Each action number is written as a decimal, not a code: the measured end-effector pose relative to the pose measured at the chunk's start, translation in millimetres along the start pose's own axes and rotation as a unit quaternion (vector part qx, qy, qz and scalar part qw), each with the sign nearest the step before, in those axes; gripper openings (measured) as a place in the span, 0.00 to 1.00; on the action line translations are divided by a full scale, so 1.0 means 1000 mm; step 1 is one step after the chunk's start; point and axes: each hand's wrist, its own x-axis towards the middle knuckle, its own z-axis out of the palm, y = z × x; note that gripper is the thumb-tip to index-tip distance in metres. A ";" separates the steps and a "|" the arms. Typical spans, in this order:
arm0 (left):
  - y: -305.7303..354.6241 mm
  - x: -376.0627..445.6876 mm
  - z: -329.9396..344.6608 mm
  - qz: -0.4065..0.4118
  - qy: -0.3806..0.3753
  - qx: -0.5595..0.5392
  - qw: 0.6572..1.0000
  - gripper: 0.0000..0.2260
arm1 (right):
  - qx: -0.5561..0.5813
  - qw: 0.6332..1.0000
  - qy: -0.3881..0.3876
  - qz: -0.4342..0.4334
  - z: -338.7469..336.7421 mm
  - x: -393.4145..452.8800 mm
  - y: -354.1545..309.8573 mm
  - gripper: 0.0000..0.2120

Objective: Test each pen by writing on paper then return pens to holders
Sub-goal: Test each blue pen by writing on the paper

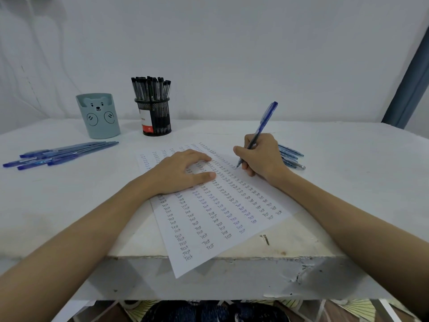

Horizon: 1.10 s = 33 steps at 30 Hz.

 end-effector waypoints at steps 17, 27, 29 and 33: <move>-0.002 0.002 0.001 -0.003 0.001 0.001 1.000 0.33 | -0.025 1.000 -0.011 -0.001 0.001 0.001 0.000 0.16; -0.004 0.002 0.001 0.000 0.003 -0.002 1.000 0.35 | -0.023 1.000 -0.006 0.001 0.000 0.000 0.000 0.15; -0.003 0.002 0.001 -0.001 0.002 -0.001 1.000 0.36 | -0.029 1.000 -0.008 0.001 0.001 0.000 0.000 0.15; -0.002 0.002 0.001 -0.002 0.003 -0.008 1.000 0.33 | -0.038 0.999 -0.012 -0.001 0.001 0.000 0.000 0.15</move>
